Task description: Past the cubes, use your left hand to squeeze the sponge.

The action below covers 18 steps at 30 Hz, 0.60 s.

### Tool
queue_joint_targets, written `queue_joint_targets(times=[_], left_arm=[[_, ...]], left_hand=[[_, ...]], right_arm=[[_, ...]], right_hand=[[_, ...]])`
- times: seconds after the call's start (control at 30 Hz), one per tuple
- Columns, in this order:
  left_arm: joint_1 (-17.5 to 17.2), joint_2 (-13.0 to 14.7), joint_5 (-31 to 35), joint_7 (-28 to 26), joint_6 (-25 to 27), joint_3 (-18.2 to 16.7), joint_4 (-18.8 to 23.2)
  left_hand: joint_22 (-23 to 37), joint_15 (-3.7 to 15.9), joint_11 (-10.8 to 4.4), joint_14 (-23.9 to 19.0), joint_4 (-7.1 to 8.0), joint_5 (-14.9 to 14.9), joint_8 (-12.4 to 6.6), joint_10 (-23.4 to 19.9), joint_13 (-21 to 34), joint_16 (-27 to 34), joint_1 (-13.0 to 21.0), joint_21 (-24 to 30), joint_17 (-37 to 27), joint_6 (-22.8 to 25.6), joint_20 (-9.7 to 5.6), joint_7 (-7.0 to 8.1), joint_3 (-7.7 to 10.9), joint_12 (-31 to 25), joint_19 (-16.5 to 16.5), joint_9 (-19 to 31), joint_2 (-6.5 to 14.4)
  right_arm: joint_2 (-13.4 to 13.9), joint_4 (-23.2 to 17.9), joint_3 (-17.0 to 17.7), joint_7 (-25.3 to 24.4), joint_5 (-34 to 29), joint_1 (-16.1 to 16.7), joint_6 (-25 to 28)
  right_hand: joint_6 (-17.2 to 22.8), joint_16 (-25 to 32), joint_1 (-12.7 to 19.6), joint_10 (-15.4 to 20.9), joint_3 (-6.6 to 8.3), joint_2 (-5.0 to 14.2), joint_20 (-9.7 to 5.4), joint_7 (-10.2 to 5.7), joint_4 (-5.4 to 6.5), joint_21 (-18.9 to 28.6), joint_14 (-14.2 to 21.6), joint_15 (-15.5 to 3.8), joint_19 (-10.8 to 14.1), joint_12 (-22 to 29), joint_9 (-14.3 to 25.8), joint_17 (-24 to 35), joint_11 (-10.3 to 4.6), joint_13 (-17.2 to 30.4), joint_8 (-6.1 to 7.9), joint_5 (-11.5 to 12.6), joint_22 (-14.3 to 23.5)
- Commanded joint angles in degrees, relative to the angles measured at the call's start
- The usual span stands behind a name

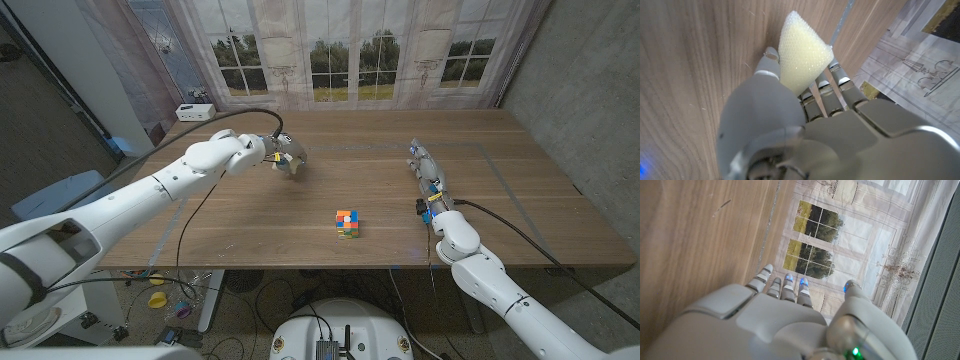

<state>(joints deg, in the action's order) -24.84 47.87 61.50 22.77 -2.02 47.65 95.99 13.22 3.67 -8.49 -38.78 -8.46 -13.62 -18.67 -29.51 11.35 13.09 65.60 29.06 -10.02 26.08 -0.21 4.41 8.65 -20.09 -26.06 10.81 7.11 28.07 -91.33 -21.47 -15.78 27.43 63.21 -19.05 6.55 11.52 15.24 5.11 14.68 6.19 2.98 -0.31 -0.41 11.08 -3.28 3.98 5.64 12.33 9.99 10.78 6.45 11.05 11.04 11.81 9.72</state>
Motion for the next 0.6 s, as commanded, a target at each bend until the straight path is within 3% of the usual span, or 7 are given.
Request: queue_joint_targets(times=[0.03,0.6], left_arm=[[-3.52,2.61,3.41,1.50,5.63,-3.88,6.17],[-8.14,4.64,4.28,3.55,11.62,-7.89,10.52]], left_hand=[[0.26,8.52,-0.17,0.44,0.47,0.29,0.20,0.15,0.14,-0.40,-0.29,0.49,-0.17,-0.23,-0.26,0.11,0.24,0.41,0.11,0.09,-0.34],[0.27,8.66,-0.19,0.26,0.72,0.95,0.72,-0.10,0.19,-0.81,-0.81,0.97,-0.29,-0.02,-0.36,0.29,0.33,1.04,0.30,0.12,-0.32]], right_arm=[[0.09,0.46,-0.07,1.63,0.41,-0.37,-1.22],[1.94,-3.31,-0.41,2.12,-2.07,-0.25,-0.96]], right_hand=[[0.56,0.03,-0.26,0.57,0.00,-0.05,-0.17,0.20,0.11,0.32,0.43,0.30,0.45,-0.23,0.27,0.16,0.11,0.10,-0.18,-0.17,0.24],[0.74,-0.06,-0.06,0.78,0.05,-0.10,-0.15,0.17,-0.11,0.33,0.55,0.32,0.59,-0.25,0.27,0.08,0.29,0.10,-0.17,-0.16,0.23]])
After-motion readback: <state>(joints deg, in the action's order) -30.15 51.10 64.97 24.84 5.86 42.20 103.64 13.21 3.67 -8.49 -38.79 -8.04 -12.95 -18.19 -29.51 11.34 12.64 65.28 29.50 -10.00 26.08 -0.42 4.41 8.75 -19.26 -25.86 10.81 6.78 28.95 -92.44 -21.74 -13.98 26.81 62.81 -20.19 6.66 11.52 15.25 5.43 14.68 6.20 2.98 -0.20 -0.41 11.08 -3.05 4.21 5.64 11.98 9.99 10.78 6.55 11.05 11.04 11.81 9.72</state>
